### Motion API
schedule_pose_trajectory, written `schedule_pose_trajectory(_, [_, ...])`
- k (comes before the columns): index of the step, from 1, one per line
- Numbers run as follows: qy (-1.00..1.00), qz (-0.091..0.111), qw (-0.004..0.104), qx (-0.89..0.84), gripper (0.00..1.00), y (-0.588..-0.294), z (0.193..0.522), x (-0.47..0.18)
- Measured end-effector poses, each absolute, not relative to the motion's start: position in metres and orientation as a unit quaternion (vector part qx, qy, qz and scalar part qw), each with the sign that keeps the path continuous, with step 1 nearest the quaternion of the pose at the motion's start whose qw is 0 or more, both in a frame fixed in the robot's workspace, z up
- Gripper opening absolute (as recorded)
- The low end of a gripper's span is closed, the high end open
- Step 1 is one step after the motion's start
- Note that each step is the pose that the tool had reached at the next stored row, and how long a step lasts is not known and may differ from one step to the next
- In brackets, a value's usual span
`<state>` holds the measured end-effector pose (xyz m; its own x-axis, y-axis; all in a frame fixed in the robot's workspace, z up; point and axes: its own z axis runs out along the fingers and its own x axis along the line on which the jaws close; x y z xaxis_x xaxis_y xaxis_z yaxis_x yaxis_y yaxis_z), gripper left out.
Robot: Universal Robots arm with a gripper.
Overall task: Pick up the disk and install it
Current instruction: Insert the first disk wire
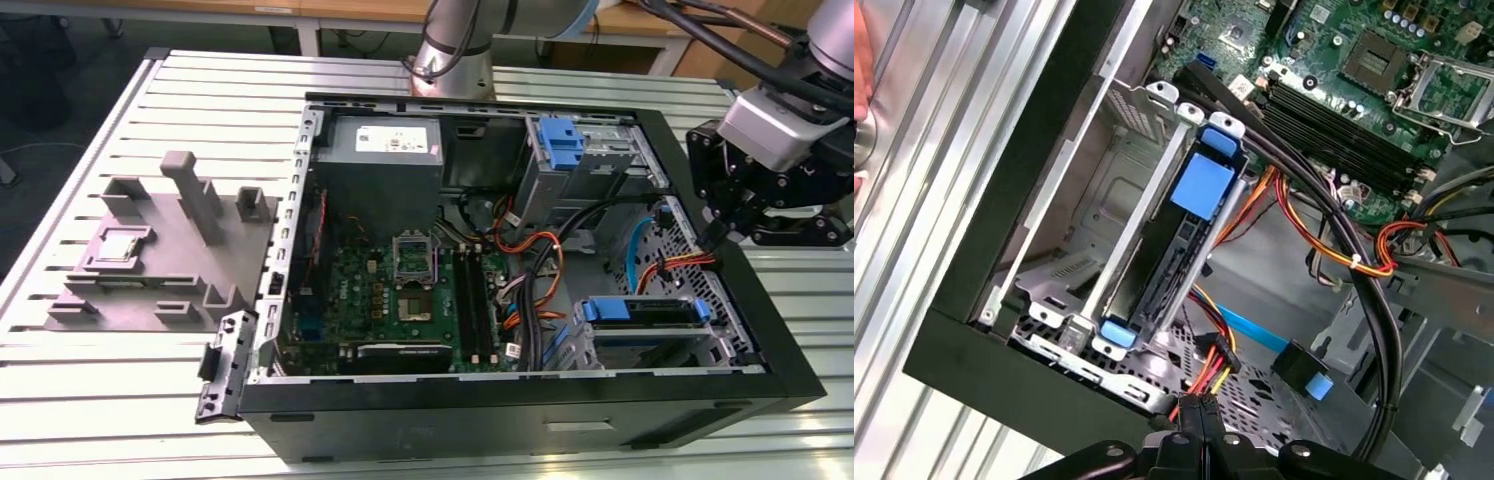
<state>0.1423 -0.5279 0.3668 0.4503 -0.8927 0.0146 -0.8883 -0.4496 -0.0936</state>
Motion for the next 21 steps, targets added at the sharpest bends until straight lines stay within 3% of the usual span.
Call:
schedule_pose_trajectory(13, [0.46, -0.029, 0.039, -0.886, 0.1, -0.5277, 0.3648, 0.1443])
schedule_pose_trajectory(15, [0.46, -0.029, 0.039, -0.886, 0.11, -0.5277, 0.3648, 0.1443])
schedule_pose_trajectory(16, [0.46, -0.029, 0.039, -0.886, 0.17, -0.5277, 0.3647, 0.1443])
schedule_pose_trajectory(21, [0.457, -0.03, 0.039, -0.888, 0.17, -0.5277, 0.3644, 0.1465])
